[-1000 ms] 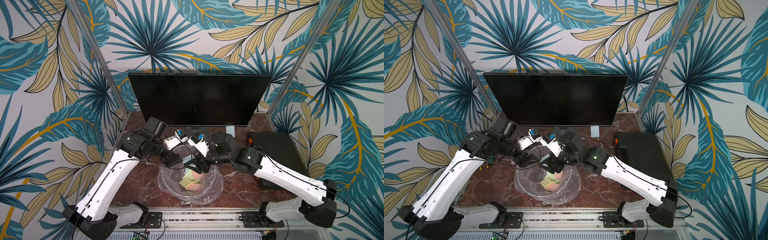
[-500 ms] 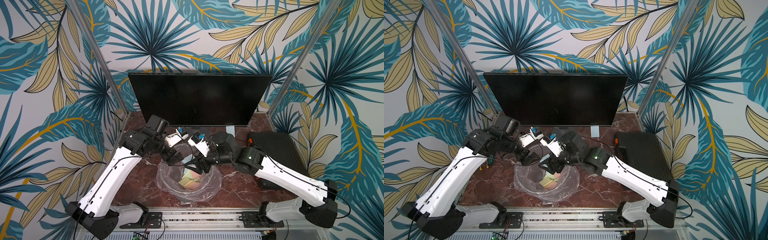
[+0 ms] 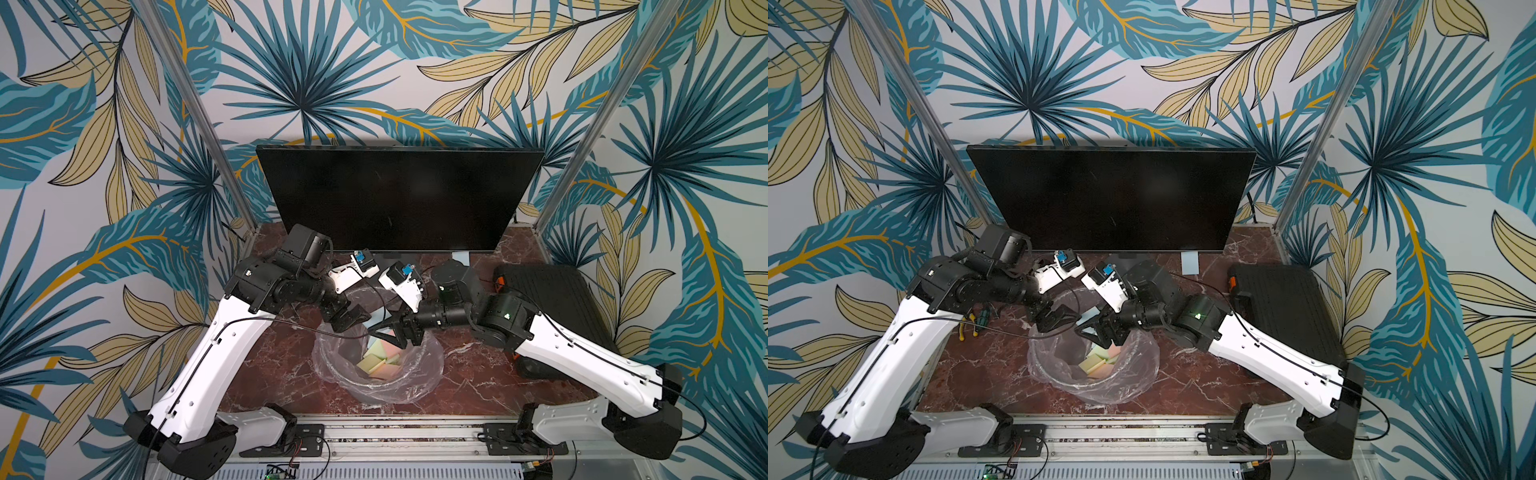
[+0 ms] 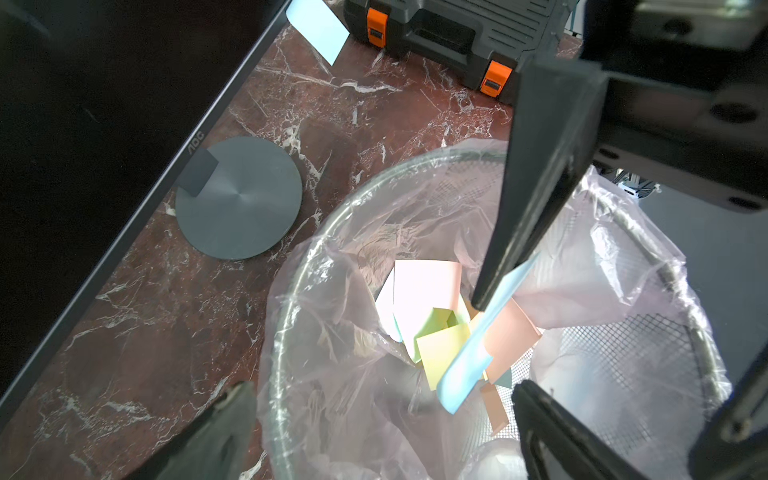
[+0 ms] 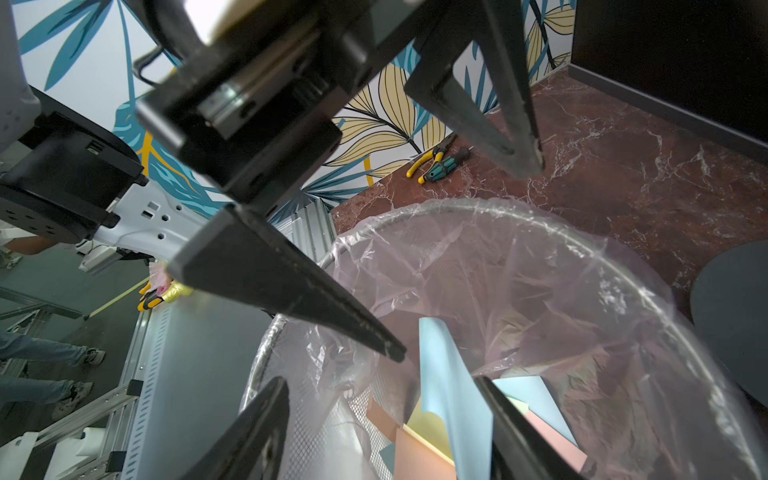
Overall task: Remove the sticky note from the monitor
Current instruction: Place the sticky note in the trash bin.
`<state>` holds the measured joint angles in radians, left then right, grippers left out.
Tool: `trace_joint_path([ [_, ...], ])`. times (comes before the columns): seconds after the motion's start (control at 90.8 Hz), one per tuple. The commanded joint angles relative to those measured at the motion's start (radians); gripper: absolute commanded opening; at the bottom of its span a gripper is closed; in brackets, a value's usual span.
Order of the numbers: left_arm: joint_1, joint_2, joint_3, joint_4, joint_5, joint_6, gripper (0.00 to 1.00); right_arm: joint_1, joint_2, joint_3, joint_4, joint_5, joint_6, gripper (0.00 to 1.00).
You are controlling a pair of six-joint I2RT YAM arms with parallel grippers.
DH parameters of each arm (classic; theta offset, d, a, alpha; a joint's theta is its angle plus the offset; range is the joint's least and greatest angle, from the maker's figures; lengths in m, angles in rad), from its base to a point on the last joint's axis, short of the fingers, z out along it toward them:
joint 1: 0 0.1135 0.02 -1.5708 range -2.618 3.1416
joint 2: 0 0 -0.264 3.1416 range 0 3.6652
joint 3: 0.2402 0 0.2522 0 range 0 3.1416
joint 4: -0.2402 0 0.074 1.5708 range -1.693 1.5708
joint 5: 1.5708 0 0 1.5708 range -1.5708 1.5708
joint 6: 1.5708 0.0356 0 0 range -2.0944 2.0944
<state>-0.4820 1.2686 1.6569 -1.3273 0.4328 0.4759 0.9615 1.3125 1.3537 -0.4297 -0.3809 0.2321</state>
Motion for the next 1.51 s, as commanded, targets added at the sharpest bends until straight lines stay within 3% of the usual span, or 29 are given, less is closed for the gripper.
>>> trace_joint_path([
  [0.0,-0.01,-0.01,-0.018,0.02,0.035,0.008,1.0,-0.005,-0.024,-0.008,0.044,-0.039,0.02,0.72],
  [0.617,-0.025,-0.013,-0.107,0.088,-0.143,-0.01,1.0,-0.017,-0.084,-0.028,0.106,-0.098,0.063,0.72],
  [1.124,-0.026,-0.042,-0.025,0.05,-0.037,0.01,1.0,-0.021,-0.02,-0.054,0.154,-0.126,0.1,0.72],
  [1.498,-0.014,-0.046,-0.076,0.133,-0.213,-0.008,1.0,-0.042,-0.082,-0.044,0.085,0.018,0.08,0.73],
])
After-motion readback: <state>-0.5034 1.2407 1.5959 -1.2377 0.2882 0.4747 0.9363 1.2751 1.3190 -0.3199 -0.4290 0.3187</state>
